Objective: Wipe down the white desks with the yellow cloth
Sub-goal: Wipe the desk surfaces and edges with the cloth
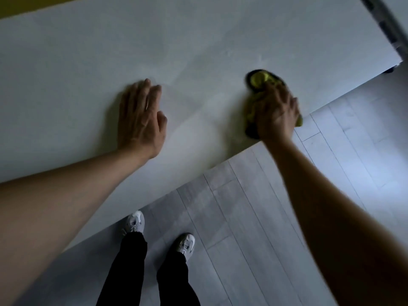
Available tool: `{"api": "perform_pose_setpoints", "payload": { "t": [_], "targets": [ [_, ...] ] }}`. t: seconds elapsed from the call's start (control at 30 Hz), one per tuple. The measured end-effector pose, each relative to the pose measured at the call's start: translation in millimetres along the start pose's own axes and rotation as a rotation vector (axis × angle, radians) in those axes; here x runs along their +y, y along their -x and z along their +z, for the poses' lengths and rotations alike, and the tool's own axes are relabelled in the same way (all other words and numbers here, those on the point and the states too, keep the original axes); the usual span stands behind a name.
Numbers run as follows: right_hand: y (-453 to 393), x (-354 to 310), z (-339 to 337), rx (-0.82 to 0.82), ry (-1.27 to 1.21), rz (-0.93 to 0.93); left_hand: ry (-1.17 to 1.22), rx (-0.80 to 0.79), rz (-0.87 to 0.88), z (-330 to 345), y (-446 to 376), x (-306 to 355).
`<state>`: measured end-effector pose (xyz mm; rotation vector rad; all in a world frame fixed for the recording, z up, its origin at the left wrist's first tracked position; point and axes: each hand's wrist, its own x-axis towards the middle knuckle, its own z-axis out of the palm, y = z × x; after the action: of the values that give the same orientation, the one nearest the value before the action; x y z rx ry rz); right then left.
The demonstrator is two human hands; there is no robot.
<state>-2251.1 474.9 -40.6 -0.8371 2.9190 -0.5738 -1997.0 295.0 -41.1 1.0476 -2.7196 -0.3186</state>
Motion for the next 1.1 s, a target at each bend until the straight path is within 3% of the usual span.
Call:
{"api": "perform_pose_setpoints", "payload": {
  "t": [0.2,0.4,0.57,0.63,0.77,0.93,1.0,1.1],
  "targets": [
    [0,-9,-2,0.049,0.029,0.105,-0.025,0.008,-0.034,2,-1,0],
    [118,-91,23,-0.068,-0.106,-0.402,-0.015,0.034,-0.031,1,-3,2],
    [109,-78,26,-0.115,-0.109,-0.601,-0.005,0.062,-0.019,4,-3,1],
    [80,-49,18,-0.056,-0.123,-0.506,-0.010,0.054,-0.018,5,-3,-1],
    [4,6,-8,0.009,-0.016,-0.076,-0.007,0.045,-0.022,5,-3,-1],
    [-11,-10,-4,0.012,0.039,0.092,0.012,0.049,-0.039,7,-4,-2],
    [15,-45,10,-0.018,0.021,-0.086,0.021,0.057,-0.067,8,-3,-2],
    [60,-111,37,-0.133,-0.072,-0.518,0.046,0.063,-0.071,10,-3,-4]
  ]
}}
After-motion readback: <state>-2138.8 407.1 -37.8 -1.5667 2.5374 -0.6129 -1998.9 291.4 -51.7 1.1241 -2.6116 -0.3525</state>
